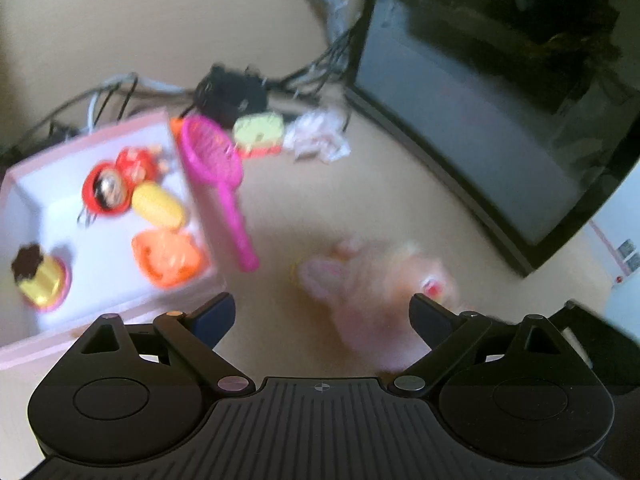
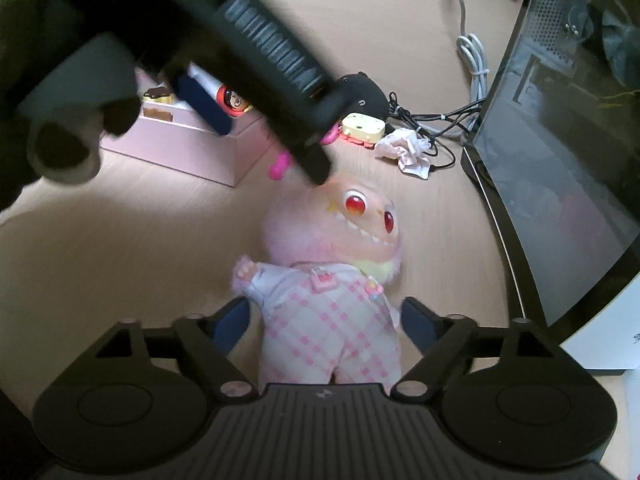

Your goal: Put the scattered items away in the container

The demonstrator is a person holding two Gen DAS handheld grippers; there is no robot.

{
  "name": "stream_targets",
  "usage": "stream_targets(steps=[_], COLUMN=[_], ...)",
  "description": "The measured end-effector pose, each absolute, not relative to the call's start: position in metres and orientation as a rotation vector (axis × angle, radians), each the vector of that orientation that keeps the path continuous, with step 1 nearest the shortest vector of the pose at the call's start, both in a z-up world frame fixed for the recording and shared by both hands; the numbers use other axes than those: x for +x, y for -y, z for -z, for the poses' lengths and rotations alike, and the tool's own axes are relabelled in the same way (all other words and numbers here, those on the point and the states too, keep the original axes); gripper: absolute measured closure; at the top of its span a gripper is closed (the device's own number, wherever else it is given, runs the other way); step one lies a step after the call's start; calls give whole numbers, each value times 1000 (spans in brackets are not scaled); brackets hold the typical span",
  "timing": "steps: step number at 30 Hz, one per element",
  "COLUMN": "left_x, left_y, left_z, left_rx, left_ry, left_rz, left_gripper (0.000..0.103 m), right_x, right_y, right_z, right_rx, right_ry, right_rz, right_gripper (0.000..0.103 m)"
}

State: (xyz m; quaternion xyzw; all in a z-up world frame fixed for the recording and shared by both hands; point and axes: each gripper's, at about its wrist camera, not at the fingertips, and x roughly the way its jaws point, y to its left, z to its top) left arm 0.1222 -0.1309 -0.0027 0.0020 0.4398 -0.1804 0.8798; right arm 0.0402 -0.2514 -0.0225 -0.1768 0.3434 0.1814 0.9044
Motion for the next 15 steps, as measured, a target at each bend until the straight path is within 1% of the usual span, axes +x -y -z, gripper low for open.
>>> stream_targets(steps=[3,4,6,9,12,13,14,15], left_x=[128,130,132,135,136,136,135,135], left_y=[145,151,166,183,190,189,187,186], left_z=[-6,-6,-3,8,18,18,18,18], left_rx=[-9,-15,-14,33,71,75,77,80], left_ry=[-909,-915,-937,-962,-969,-962,-954,-945], left_rz=[440,465,519,513,484,481,480,478], left_gripper=[6,8,23,22,22,23,31,35], right_x=[41,42,44,48,52,52,53,54], right_y=[246,245,245,249,255,257,260,263], right_z=[26,27,31,35,38,38,38,37], right_rx=[-365,-367,-374,-363,-342,-326,-308,-287], right_ry=[-712,-714,-718,-730,-742,-744,-745,-745], right_rz=[-371,-367,-354,-344,-341,-349,-357,-366], right_gripper=[15,15,15,15,30,31,31,31])
